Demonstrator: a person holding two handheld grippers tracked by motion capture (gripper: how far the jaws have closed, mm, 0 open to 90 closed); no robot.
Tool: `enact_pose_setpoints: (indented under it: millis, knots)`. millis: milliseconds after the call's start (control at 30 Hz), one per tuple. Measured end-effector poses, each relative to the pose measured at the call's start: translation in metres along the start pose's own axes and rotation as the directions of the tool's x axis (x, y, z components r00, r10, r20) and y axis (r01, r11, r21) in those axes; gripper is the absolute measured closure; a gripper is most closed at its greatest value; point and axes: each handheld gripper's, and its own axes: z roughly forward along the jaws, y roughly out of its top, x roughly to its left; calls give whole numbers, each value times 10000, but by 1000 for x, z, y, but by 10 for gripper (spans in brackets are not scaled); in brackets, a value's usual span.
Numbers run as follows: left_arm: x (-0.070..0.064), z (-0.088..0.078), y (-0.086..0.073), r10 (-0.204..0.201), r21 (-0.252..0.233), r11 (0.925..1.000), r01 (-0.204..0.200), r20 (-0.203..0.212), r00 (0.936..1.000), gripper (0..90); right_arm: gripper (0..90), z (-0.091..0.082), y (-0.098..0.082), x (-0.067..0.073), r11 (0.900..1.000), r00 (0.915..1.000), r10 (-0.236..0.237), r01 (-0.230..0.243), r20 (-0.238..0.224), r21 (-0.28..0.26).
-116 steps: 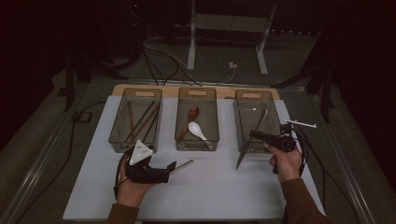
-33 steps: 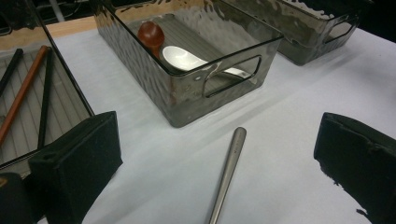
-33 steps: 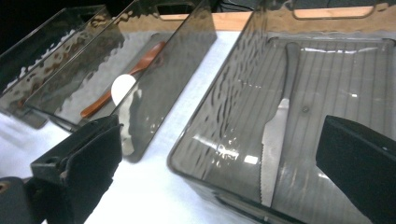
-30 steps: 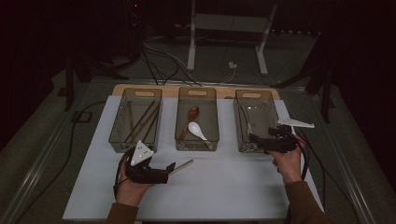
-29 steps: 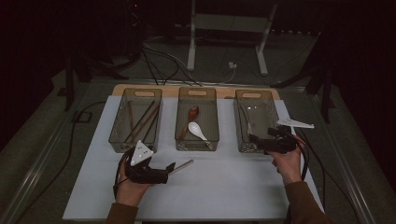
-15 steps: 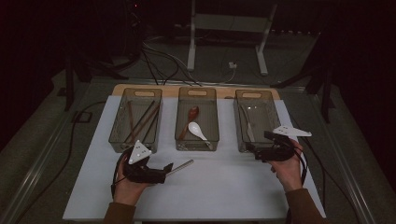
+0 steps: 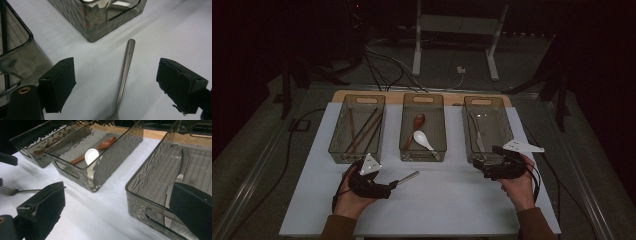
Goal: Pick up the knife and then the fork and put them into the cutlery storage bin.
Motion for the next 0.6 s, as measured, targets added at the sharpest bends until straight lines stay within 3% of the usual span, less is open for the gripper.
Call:
enact_pose_setpoints:
  millis: [367, 600]
  knots:
    - [2, 11, -7, 324, 659, 9972, -360, 543, 9980, 385, 4, -2, -5, -1, 9999, 9999, 124, -125, -116, -92]
    - [-2, 23, -9, 609, 1281, 9892, -715, 852, 9945, 545, 4, -2, -5, -1, 9998, 9997, 163, -165, -166, -116]
